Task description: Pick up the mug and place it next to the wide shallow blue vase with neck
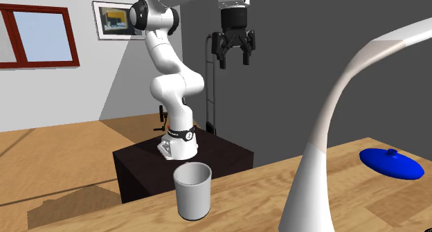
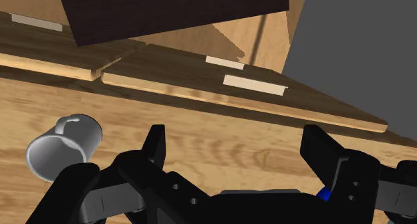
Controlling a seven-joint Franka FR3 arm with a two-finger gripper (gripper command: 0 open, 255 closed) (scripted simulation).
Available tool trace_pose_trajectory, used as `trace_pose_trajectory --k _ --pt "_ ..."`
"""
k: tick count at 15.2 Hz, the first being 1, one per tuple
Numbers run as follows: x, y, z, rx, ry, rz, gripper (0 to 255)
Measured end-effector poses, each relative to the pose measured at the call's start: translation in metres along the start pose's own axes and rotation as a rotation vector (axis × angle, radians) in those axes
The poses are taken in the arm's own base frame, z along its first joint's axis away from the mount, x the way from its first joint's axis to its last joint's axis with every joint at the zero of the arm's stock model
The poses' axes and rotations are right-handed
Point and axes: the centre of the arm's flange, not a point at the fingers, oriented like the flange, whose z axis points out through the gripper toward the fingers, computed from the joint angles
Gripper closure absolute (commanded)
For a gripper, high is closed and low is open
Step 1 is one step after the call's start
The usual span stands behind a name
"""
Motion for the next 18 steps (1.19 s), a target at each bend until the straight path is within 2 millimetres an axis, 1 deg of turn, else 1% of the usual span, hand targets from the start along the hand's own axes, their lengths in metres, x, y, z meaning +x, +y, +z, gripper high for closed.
trace_pose_trajectory --k 1,3,4,6,11,13,18 --pt "0.000 0.000 0.000 0.000 0.000 0.000 0" --pt "0.007 0.011 0.007 0.000 -0.003 0.003 0" --pt "0.014 0.021 0.011 0.000 -0.005 0.006 0" --pt "0.022 0.042 0.028 -0.001 -0.010 0.011 0" --pt "0.053 0.091 0.061 -0.001 -0.022 0.024 0" --pt "0.063 0.112 0.072 -0.002 -0.026 0.029 0" --pt "0.091 0.160 0.107 -0.002 -0.039 0.042 0"
